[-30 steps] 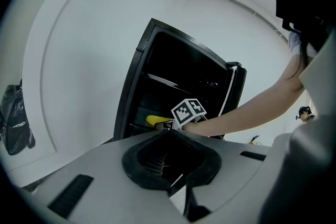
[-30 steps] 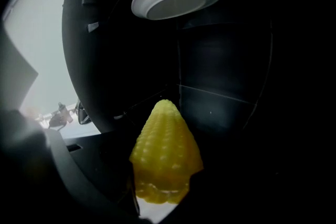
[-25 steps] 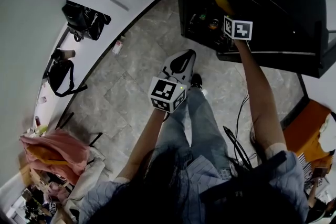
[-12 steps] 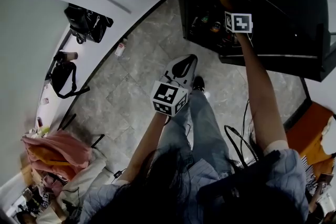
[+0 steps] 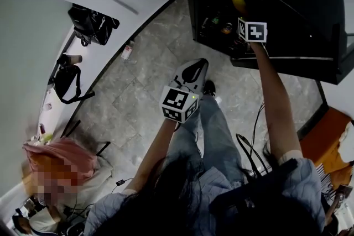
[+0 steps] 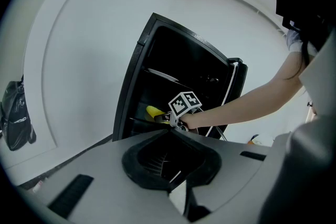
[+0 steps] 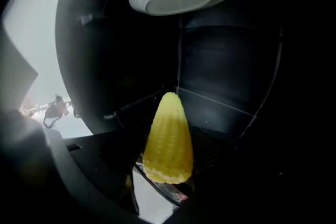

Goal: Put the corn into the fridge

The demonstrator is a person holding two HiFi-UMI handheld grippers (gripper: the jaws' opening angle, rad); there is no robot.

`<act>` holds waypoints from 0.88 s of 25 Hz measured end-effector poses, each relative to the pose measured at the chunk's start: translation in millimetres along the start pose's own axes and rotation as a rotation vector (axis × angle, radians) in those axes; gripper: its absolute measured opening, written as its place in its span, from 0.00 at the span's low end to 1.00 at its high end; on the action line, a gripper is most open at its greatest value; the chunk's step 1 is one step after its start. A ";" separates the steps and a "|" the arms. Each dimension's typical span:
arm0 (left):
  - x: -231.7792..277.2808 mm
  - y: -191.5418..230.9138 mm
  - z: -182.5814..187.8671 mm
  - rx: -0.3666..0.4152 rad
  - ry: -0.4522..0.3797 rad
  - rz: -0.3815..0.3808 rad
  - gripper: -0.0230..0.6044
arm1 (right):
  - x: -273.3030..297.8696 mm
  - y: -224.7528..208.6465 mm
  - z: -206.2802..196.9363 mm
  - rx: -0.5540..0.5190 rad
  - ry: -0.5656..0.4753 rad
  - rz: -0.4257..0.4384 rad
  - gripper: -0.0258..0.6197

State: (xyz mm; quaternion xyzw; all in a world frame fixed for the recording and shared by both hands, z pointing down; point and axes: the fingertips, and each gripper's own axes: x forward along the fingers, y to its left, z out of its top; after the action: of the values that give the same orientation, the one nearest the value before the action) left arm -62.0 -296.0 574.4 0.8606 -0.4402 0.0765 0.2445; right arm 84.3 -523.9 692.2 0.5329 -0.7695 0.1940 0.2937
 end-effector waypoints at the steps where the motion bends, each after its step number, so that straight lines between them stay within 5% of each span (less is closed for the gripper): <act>1: -0.9 -0.3 -0.8 0.000 0.003 0.000 0.06 | -4.2 0.2 1.5 0.010 -0.017 0.000 0.46; 22: -20.1 -12.0 3.4 0.026 0.015 -0.035 0.06 | -118.4 48.6 34.2 0.207 -0.316 0.130 0.45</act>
State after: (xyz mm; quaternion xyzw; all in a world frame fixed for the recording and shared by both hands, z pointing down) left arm -64.8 -277.3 560.3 0.8706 -0.4223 0.0846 0.2377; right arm 61.3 -443.9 589.3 0.5334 -0.8146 0.2047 0.0996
